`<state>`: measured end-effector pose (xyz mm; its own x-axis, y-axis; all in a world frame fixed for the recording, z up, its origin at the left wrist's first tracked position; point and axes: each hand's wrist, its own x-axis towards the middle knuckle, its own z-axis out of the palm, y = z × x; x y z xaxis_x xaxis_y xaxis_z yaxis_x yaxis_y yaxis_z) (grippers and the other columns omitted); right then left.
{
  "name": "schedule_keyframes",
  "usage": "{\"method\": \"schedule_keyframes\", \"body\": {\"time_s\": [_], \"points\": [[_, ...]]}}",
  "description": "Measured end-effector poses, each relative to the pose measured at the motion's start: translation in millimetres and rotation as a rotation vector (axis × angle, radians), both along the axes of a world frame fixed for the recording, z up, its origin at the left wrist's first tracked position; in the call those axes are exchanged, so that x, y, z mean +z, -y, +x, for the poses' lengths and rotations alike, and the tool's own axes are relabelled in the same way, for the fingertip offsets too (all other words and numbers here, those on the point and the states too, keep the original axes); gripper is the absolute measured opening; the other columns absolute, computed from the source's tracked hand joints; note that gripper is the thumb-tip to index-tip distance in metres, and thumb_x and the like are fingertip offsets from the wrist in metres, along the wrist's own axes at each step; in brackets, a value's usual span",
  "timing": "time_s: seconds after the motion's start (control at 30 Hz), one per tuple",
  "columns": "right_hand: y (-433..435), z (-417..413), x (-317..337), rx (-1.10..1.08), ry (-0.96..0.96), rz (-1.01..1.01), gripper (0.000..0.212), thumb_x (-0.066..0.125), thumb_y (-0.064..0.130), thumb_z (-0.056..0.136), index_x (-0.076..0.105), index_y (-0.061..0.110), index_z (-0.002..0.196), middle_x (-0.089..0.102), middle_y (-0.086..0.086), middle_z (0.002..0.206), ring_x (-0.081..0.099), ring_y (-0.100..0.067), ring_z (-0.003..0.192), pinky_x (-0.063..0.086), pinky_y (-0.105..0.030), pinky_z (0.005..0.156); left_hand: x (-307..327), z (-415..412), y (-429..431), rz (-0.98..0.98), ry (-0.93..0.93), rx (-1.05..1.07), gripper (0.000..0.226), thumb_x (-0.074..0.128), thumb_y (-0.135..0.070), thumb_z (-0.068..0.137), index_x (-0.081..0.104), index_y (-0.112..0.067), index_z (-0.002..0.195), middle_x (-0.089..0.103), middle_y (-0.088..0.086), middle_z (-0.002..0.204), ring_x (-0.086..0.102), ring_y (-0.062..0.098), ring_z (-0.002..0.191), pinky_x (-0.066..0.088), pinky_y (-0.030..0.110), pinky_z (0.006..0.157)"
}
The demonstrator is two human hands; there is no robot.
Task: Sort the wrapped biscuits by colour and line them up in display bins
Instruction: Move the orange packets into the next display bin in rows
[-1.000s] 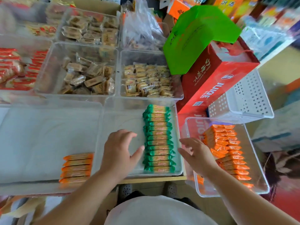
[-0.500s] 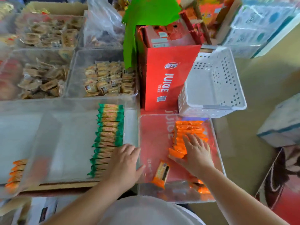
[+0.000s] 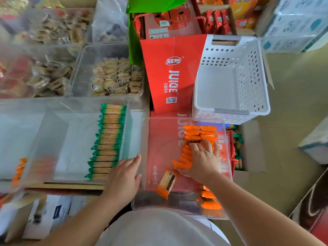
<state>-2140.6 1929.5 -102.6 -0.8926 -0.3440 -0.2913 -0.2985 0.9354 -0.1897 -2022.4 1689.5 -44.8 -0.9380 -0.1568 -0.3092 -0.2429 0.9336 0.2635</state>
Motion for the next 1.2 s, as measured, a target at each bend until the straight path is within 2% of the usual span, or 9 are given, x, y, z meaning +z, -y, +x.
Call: {"method": "schedule_keyframes", "body": {"time_s": [0.27, 0.4, 0.5, 0.63, 0.73, 0.87, 1.03, 1.13, 1.2], "points": [[4, 2, 10, 0.015, -0.028, -0.047, 0.094, 0.042, 0.102, 0.052, 0.053, 0.036, 0.118, 0.061, 0.017, 0.119, 0.031, -0.022, 0.139, 0.005, -0.058, 0.119, 3, 1, -2, 0.020, 0.062, 0.055, 0.081, 0.060, -0.046, 0.097, 0.016, -0.025, 0.161, 0.028, -0.008, 0.161, 0.026, 0.012, 0.146, 0.029, 0.031, 0.118], [6, 9, 24, -0.029, -0.119, -0.197, 0.089, 0.055, 0.096, 0.053, 0.057, 0.031, 0.114, 0.066, 0.013, 0.111, 0.044, -0.026, 0.130, 0.025, -0.055, 0.115, 15, -5, -1, 0.036, 0.017, 0.068, 0.085, 0.062, -0.065, 0.085, 0.031, -0.030, 0.157, 0.031, -0.007, 0.160, 0.028, 0.016, 0.146, 0.031, 0.037, 0.119], [10, 13, 51, -0.026, -0.127, -0.437, 0.092, 0.068, 0.090, 0.050, 0.057, 0.026, 0.116, 0.061, 0.016, 0.107, 0.053, -0.018, 0.111, 0.043, -0.039, 0.100, 30, -11, 1, 0.134, -0.021, 0.003, 0.103, 0.065, -0.077, 0.072, 0.028, -0.033, 0.157, 0.031, -0.010, 0.158, 0.028, 0.013, 0.144, 0.027, 0.034, 0.118], [27, 21, 102, -0.041, 0.218, -0.817, 0.084, 0.085, 0.067, 0.044, 0.047, 0.036, 0.112, 0.059, 0.034, 0.104, 0.057, 0.007, 0.101, 0.041, -0.006, 0.083, 53, -21, 5, 0.383, 0.043, -0.072, 0.117, 0.084, -0.064, 0.066, 0.013, -0.043, 0.157, 0.017, -0.030, 0.152, 0.018, -0.003, 0.142, 0.019, 0.022, 0.116], [51, 27, 118, 0.011, 0.346, -0.879, 0.083, 0.097, 0.041, 0.049, 0.048, 0.037, 0.116, 0.061, 0.028, 0.108, 0.061, 0.001, 0.103, 0.048, -0.013, 0.082, 64, -25, 19, 0.561, 0.073, -0.117, 0.112, 0.091, -0.055, 0.063, 0.014, -0.062, 0.145, 0.017, -0.053, 0.134, 0.025, -0.025, 0.126, 0.029, 0.010, 0.106], [90, 35, 123, 0.024, 0.411, -0.906, 0.089, 0.094, 0.043, 0.049, 0.048, 0.036, 0.125, 0.061, 0.016, 0.111, 0.063, -0.009, 0.104, 0.053, -0.026, 0.087, 71, -22, 58, 0.615, 0.071, -0.151, 0.109, 0.091, -0.052, 0.065, 0.010, -0.070, 0.137, 0.020, -0.053, 0.128, 0.030, -0.013, 0.128, 0.030, 0.014, 0.105], [159, 55, 130, -0.051, 0.500, -0.928, 0.099, 0.091, 0.043, 0.050, 0.045, 0.035, 0.138, 0.058, 0.009, 0.128, 0.060, -0.007, 0.116, 0.051, -0.027, 0.095, 71, -8, 124, 0.807, 0.094, -0.140, 0.114, 0.092, -0.045, 0.066, 0.017, -0.053, 0.152, 0.035, -0.030, 0.148, 0.036, -0.006, 0.137, 0.038, 0.031, 0.114], [214, 68, 130, -0.134, 0.562, -0.977, 0.113, 0.094, 0.043, 0.048, 0.039, 0.037, 0.147, 0.051, 0.002, 0.140, 0.057, -0.012, 0.125, 0.050, -0.039, 0.105, 66, 0, 167, 0.897, 0.040, -0.070, 0.115, 0.094, -0.041, 0.062, 0.024, -0.047, 0.153, 0.047, -0.023, 0.145, 0.048, 0.004, 0.133, 0.047, 0.039, 0.109], [248, 74, 132, -0.209, 0.626, -1.031, 0.113, 0.093, 0.038, 0.048, 0.040, 0.035, 0.147, 0.054, 0.001, 0.138, 0.061, -0.012, 0.121, 0.052, -0.037, 0.102, 64, 4, 195, 0.923, 0.035, -0.016, 0.110, 0.095, -0.038, 0.062, 0.028, -0.049, 0.150, 0.052, -0.024, 0.139, 0.053, 0.002, 0.128, 0.051, 0.039, 0.105]]}}
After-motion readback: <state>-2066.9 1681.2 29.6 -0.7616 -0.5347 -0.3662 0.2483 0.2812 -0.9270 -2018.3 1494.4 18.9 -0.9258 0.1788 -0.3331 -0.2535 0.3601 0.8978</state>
